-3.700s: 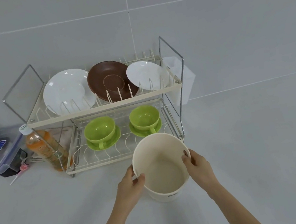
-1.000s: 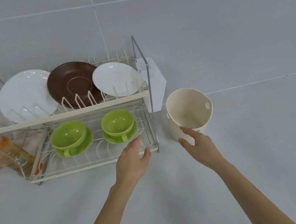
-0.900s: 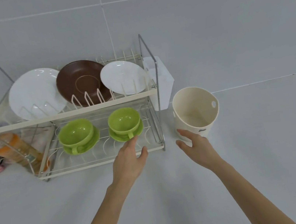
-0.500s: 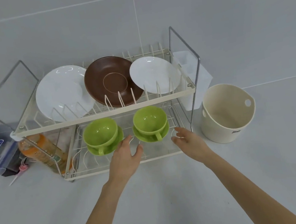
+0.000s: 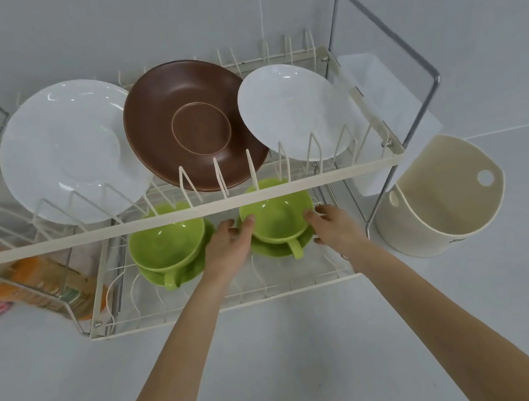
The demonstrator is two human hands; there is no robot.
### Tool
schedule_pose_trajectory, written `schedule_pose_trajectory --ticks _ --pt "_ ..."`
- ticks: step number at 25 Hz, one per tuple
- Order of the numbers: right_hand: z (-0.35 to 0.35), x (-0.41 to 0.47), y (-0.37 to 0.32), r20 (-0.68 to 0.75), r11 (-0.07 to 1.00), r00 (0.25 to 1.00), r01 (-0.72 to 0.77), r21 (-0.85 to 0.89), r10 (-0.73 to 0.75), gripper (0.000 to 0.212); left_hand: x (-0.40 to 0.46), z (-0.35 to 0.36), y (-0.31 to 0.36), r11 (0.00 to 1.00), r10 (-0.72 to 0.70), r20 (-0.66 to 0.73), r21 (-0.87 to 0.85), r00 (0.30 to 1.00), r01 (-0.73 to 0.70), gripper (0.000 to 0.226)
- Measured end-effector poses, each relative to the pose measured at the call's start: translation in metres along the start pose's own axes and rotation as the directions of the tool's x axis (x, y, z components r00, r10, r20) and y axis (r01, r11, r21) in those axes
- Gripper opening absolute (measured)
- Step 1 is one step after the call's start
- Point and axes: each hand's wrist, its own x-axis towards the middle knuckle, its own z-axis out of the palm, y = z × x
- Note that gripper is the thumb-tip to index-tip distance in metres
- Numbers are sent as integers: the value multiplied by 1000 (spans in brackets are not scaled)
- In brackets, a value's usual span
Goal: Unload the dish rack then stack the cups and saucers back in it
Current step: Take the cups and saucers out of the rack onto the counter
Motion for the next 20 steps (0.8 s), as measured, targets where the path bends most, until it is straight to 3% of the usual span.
schedule_pose_trajectory --ticks 5,15,20 --pt "1 0 3 -61 996 998 -16 85 22 47 1 5 -3 980 -50 6 -191 999 50 51" --pt "-7 -88 26 -86 984 996 37 174 -22 44 -86 -7 -15 937 18 -27 -349 999 -26 38" --pt "-13 -140 52 -78 963 997 5 270 16 16 -140 4 -40 934 -1 -29 -358 1000 -9 37"
